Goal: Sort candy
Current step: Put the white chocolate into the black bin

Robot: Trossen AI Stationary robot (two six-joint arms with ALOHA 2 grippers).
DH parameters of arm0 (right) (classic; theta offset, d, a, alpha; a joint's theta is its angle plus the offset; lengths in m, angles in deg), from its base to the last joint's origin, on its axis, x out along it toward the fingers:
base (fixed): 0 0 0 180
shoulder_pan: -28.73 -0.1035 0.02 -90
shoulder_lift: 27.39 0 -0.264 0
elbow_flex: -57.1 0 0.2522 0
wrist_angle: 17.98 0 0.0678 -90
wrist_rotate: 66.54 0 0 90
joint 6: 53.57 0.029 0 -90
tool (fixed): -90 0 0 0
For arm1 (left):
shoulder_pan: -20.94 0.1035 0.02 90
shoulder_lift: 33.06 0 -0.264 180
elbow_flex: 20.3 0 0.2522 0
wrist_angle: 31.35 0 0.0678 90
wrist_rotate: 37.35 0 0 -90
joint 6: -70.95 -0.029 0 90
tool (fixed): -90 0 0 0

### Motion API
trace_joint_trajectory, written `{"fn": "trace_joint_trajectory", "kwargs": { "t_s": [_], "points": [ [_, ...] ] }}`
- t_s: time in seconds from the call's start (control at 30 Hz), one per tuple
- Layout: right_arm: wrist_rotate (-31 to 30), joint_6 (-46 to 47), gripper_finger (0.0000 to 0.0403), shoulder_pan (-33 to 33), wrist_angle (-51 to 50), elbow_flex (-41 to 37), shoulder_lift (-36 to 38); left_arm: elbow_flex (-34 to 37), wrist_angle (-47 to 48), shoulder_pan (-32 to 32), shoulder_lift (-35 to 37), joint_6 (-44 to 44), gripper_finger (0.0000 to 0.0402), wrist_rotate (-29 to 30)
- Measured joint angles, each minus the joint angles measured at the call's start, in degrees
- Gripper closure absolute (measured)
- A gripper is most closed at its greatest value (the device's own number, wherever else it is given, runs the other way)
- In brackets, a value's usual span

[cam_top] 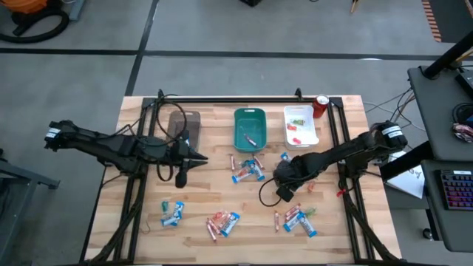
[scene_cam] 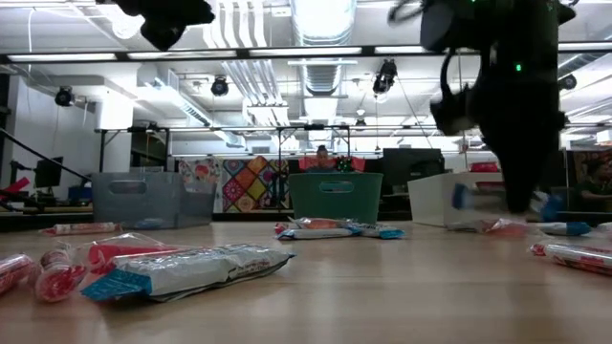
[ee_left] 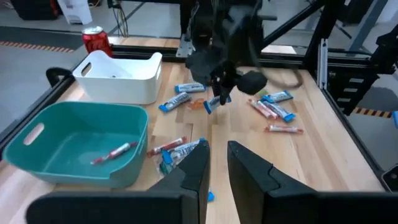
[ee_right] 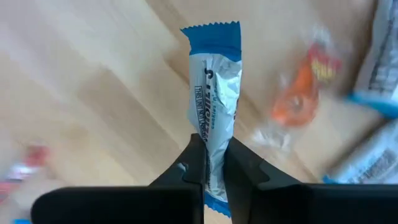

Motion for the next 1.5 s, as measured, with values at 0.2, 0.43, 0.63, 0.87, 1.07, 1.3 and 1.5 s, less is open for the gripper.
{"fn": "trace_joint_trajectory", "kwargs": {
  "t_s": [0.2, 0.43, 0.63, 0.87, 1.07, 1.3, 1.5],
  "points": [
    [-20.2, -13.7, 0.0379, -3.1, 20.2, 0.0, 5.0, 8.8, -24.7, 0.0, -6.7, 1.2, 0.0357, -0.2],
    [-34.7, -42.7, 0.0379, -4.2, 55.2, 0.0, 3.0, 15.8, -49.6, 0.3, -14.5, -1.1, 0.0298, -0.1],
    [-33.9, -55.4, 0.0376, -3.8, 71.9, 0.1, 0.3, 16.2, -59.5, 0.3, -20.8, -4.0, 0.0234, -0.2],
    [-33.0, -56.4, 0.0374, -3.8, 73.5, 0.1, -0.1, 11.0, -62.8, 0.3, -26.7, -8.2, 0.0208, -0.6],
    [-32.0, -55.4, 0.0373, -3.9, 73.3, 0.0, -0.8, 4.7, -62.8, 0.3, -32.0, -10.3, 0.0209, -4.4],
    [-31.9, -55.4, 0.0372, -3.9, 71.7, 0.0, -1.0, 1.9, -62.0, 0.4, -34.1, -9.9, 0.0242, -4.5],
    [-31.9, -55.6, 0.036, -3.9, 71.3, 0.0, -1.0, 2.2, -61.3, 0.7, -33.5, -8.3, 0.0357, -2.9]
  ]
}}
